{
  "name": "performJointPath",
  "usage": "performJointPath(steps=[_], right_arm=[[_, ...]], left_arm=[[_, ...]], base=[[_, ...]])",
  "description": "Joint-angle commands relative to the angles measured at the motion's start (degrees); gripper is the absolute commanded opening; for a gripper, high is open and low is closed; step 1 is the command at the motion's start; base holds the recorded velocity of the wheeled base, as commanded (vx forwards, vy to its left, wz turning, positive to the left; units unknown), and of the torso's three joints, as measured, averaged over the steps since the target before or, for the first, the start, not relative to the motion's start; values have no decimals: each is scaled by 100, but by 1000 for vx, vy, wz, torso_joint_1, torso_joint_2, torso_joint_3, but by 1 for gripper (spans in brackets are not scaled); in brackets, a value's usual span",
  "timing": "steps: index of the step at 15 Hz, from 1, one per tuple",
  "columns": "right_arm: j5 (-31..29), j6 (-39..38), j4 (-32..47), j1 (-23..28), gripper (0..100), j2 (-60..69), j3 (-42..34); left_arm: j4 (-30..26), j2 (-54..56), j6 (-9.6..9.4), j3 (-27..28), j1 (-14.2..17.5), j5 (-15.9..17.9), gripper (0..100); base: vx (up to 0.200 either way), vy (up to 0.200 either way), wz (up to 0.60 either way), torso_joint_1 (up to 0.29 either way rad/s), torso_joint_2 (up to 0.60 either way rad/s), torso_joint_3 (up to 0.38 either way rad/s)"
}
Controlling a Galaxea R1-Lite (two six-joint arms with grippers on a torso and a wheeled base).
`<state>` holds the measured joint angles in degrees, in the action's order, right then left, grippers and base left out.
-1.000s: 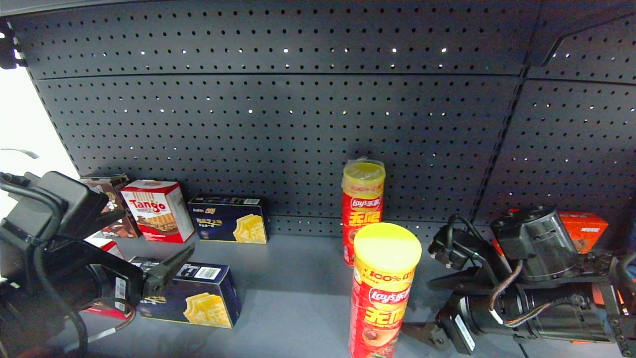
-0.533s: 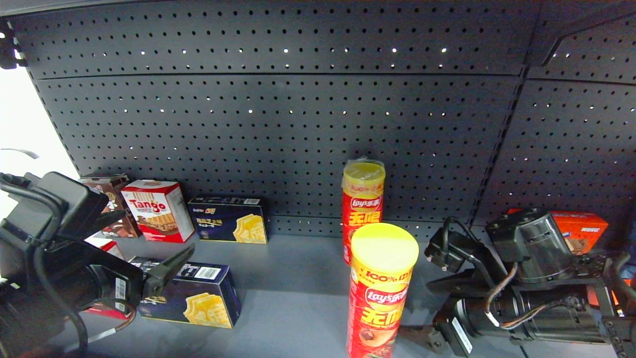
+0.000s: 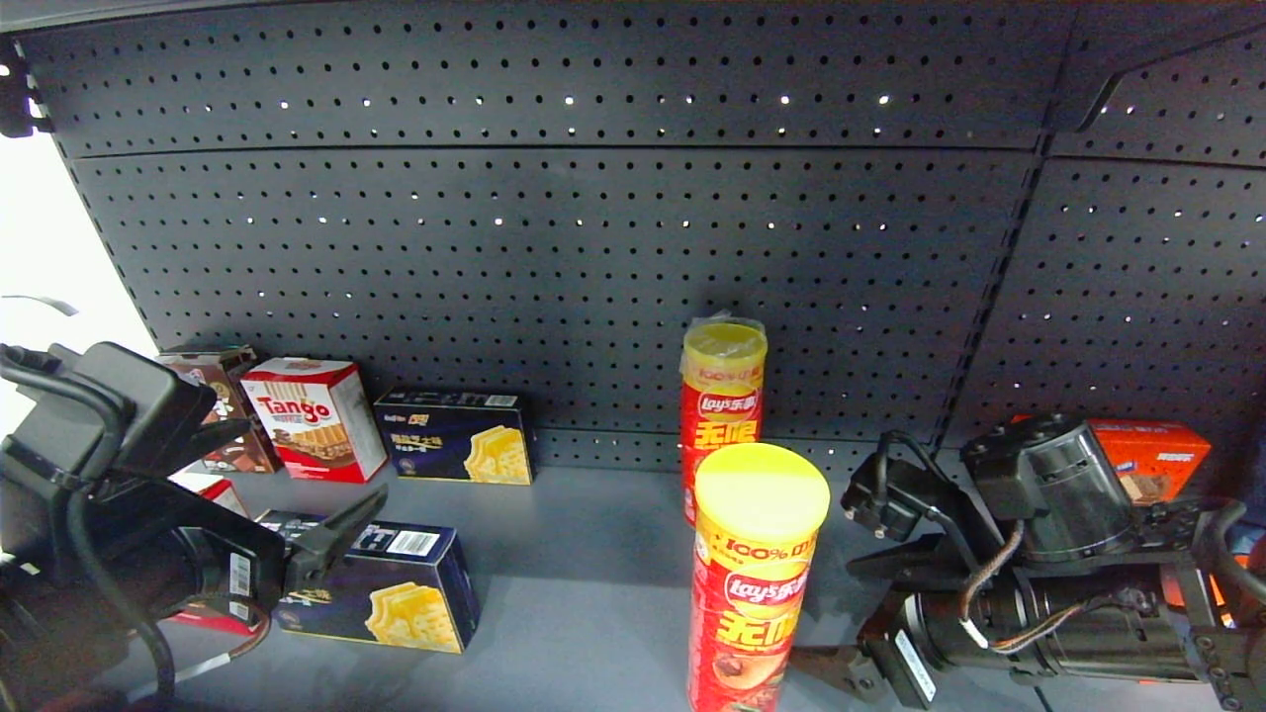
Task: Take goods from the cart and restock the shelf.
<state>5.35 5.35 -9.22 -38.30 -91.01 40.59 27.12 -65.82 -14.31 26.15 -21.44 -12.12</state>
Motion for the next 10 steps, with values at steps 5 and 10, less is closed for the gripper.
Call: performJointPath(steps=[5,10], right_arm=[[1,1,-1,-11,100,-92,36],[1,10,-1,-37,100,-171,71]], left_arm=[[3,16,16,-5,9,-1,100],[3,16,25,-22,9,-10,100]], base=[[0,0,0,0,0,0],[0,0,0,0,0,0]])
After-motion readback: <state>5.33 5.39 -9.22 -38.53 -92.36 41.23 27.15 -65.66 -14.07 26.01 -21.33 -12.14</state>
